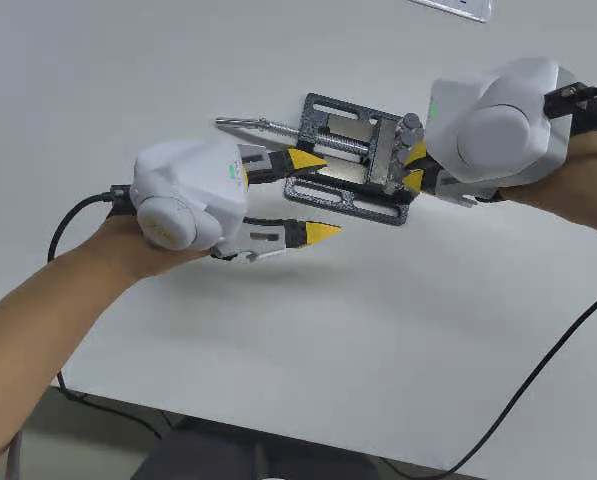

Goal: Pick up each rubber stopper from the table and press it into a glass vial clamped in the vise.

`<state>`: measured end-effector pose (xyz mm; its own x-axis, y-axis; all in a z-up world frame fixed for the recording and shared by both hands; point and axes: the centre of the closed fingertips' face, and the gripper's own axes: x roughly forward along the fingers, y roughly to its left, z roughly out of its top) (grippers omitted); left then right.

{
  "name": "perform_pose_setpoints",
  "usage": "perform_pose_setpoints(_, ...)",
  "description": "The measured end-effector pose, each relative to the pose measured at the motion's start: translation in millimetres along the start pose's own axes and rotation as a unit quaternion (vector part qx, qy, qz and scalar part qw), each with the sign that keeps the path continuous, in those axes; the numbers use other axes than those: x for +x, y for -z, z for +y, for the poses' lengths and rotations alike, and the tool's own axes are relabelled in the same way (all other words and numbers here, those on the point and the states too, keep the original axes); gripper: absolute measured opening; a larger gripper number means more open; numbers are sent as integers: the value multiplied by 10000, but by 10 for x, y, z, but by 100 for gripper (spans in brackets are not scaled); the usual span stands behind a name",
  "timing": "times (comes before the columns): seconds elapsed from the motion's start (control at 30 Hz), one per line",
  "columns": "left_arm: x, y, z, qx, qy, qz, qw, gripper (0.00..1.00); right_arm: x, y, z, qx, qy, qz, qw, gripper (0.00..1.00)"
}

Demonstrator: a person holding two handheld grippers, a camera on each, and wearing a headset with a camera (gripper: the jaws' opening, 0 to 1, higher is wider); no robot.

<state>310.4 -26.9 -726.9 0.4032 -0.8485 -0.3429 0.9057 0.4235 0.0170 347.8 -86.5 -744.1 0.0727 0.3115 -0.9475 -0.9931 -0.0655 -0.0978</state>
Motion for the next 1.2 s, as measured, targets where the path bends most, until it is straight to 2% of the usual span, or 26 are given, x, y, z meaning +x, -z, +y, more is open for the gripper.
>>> perform_pose_setpoints(0.57,26,-6,3,-20,24,-28,10000,37,12,7,0,-73,-37,93,9999,6)
perform_pose_setpoints(1.2,25,1,11,-43,16,-30,10000,37,5,5,10,-103,-55,68,9999,5)
